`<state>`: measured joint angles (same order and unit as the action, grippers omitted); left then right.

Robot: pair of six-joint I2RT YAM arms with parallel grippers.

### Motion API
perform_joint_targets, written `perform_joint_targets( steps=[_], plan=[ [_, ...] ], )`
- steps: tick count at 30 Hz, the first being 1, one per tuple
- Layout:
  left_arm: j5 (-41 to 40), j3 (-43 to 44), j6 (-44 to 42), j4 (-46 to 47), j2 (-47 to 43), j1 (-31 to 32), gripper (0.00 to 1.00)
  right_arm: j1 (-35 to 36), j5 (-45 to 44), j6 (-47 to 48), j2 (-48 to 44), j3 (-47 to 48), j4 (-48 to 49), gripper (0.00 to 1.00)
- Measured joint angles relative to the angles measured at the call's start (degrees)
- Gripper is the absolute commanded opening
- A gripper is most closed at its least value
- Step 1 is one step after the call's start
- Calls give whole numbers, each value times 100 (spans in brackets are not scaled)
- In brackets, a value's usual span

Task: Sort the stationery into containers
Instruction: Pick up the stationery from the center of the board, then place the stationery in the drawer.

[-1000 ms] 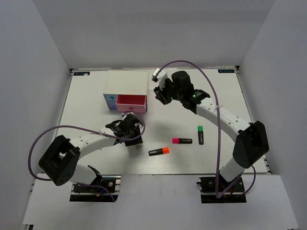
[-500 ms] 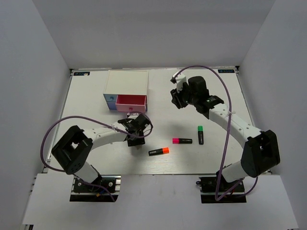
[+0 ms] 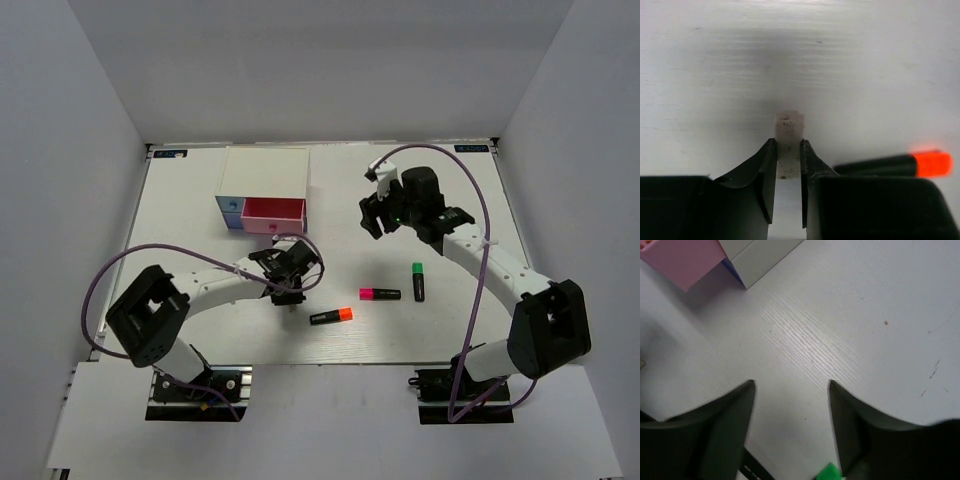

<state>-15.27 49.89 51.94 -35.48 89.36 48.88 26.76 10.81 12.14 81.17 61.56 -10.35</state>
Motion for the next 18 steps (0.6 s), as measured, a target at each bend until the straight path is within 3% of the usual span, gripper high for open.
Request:
perform_joint_targets(
  steps=[2,4,5,8,9,13,18],
  plan=[
    [37,0,-190,74,-243,79,7,-37,11,33,-79,-129,7,82],
    [72,13,-463,291,-699,127,5,-83,28,44,-122,-267,2,77],
    [72,44,-588,409,-929,144,4,-114,59,44,-131,-352,11,59],
    [-24,308,-992,776,-1626,142,0,-219,221,22,-133,-669,-2,26],
    [-114,448,-1108,894,-1773,122,0,-249,286,26,-136,-765,-13,22],
    [-592,1054,-1620,1349,-1971,76,0,-343,531,28,-199,-1032,-50,21],
    [-1423,1545,-2229,1665,-1582,17,2,-354,741,151,-363,-1080,-61,21]
  ],
)
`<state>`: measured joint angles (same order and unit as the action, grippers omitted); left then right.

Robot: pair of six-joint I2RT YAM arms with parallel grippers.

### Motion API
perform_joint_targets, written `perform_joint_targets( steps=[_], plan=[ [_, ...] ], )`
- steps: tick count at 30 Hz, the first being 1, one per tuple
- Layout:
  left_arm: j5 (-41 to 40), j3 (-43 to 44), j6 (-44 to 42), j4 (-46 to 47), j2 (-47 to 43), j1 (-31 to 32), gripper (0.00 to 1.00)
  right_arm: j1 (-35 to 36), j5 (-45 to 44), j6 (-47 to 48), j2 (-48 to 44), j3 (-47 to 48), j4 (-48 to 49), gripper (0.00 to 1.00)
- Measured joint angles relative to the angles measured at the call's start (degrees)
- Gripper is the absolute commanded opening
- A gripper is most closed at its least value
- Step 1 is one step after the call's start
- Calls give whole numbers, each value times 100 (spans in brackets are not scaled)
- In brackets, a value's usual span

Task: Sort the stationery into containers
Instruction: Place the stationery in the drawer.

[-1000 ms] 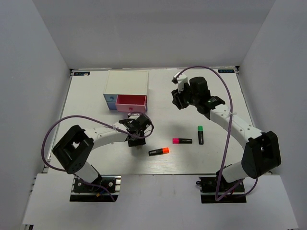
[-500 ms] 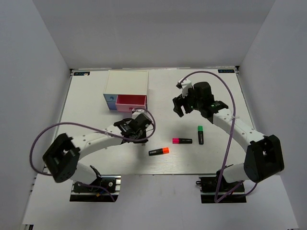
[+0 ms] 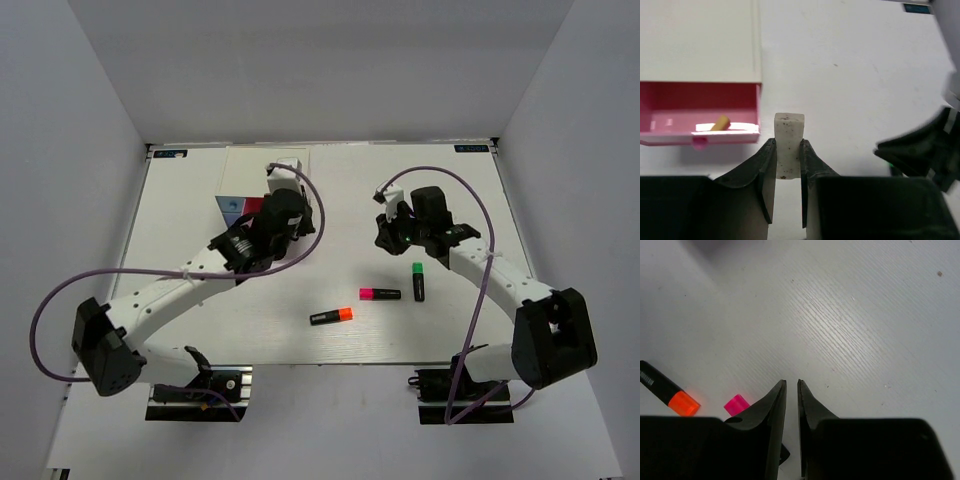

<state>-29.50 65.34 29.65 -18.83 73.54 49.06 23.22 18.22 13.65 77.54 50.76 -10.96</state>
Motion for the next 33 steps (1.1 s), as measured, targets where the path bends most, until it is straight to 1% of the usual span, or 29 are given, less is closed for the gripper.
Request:
perform_joint_targets(
  steps=[1,5,8,15,16,18,19,20,21,23,24,26,27,33],
  plan=[
    [-177,107,-81,4,151,-22,2,0,28,31,-31,-2,0,22],
    [-929,518,-262,-68,914,-188,2,-15,153,79,-120,-28,7,22],
    [-1342,608,-192,-181,1314,-332,5,-24,173,116,-190,-114,4,22],
    [-1810,560,70,-214,1462,-625,8,-28,190,162,-308,-278,-4,23],
    [-1823,551,90,-192,1462,-654,10,-31,192,164,-310,-284,-4,25],
    [-1832,544,127,-170,1462,-708,15,-31,195,170,-313,-286,-4,29],
    [-1834,540,138,-164,1464,-732,18,-31,201,175,-313,-286,-4,35],
    [-1832,540,144,-164,1464,-754,21,-31,212,177,-313,-286,-4,37],
    [-1827,540,149,-168,1464,-778,27,-31,219,184,-313,-286,-4,40],
    [-1821,538,155,-166,1473,-811,36,-33,247,181,-313,-286,-4,45],
    [-1810,538,166,-170,1478,-828,45,-33,256,181,-313,-286,-4,46],
    [-1792,538,210,-175,1499,-859,50,-33,271,192,-313,-286,-4,47],
    [-1775,535,234,-175,1512,-883,55,-33,280,195,-313,-286,-4,47],
    [-1681,535,315,-212,1532,-953,56,-35,295,199,-313,-286,-7,47]
  ],
)
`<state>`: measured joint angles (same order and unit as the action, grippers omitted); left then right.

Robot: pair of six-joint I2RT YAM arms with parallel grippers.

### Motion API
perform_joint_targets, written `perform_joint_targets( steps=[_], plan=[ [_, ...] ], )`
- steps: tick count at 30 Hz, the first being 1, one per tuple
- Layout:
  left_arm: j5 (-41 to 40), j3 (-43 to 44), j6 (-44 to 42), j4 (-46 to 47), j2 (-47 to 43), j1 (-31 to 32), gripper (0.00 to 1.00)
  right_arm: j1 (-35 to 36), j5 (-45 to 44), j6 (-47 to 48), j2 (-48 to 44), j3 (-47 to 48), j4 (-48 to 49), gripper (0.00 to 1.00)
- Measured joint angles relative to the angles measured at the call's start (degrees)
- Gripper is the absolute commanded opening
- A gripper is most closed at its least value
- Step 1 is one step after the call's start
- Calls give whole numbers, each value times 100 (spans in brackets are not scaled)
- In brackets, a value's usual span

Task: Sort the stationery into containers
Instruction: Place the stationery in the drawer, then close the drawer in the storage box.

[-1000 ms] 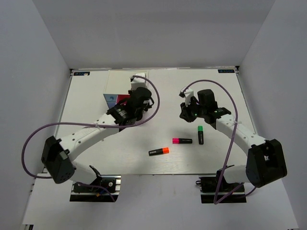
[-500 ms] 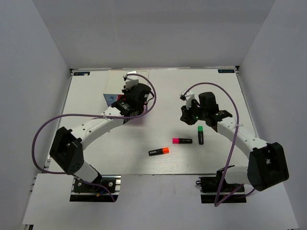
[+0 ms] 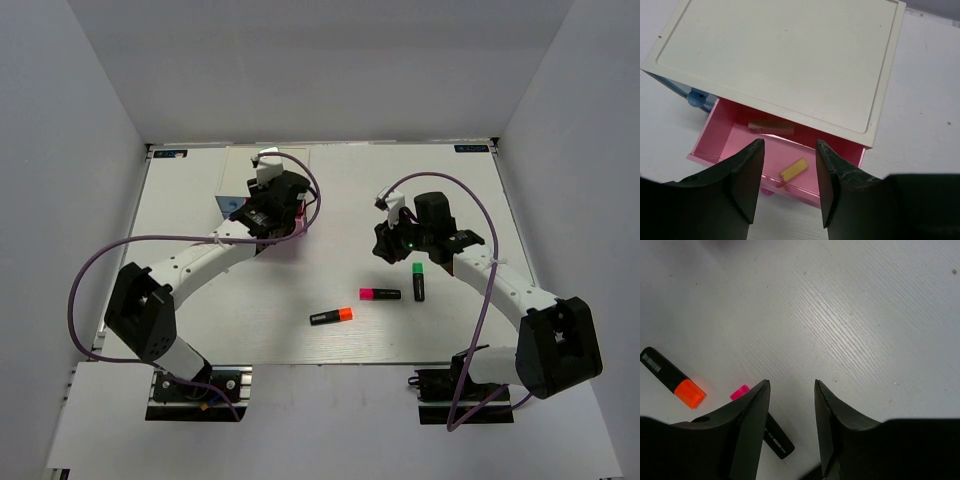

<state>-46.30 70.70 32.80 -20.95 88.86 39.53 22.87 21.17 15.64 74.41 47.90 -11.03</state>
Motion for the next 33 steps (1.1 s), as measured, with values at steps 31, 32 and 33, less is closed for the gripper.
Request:
perform_joint_targets(
  steps=[31,32,33],
  plan=[
    [3799,-2380,1165,817,-1541,-1158,56,-11,214,105,138,0,-107,20],
    [3827,-2380,1158,870,-1421,-1215,56,-15,214,107,138,2,-107,20],
    [3858,-2369,1143,909,-1303,-1263,56,-17,212,107,138,2,-107,20]
  ],
)
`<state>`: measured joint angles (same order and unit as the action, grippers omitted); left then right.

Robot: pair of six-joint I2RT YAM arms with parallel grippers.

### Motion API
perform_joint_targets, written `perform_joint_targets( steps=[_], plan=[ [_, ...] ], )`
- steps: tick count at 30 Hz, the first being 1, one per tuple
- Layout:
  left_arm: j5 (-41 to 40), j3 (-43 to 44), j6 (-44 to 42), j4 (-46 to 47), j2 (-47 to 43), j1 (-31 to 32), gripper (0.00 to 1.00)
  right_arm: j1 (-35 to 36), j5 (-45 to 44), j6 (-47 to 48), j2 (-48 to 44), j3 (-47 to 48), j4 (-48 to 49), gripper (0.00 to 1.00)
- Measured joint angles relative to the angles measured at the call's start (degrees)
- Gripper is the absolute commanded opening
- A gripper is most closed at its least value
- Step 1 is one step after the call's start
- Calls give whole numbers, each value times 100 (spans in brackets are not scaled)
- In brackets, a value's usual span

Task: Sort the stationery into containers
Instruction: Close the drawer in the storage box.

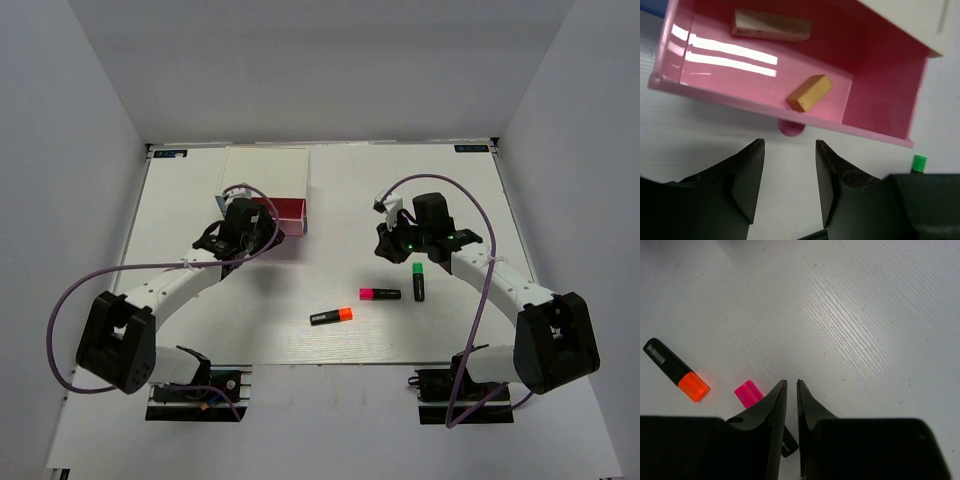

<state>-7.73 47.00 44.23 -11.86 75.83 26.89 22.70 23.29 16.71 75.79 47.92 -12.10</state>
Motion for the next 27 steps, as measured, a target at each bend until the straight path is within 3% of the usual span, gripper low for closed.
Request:
perform_joint_targets(
  steps=[27],
  plan=[
    [345,966,-286,761,1377,-490,57,-26,-20,28,-2,0,-2,21]
  ],
)
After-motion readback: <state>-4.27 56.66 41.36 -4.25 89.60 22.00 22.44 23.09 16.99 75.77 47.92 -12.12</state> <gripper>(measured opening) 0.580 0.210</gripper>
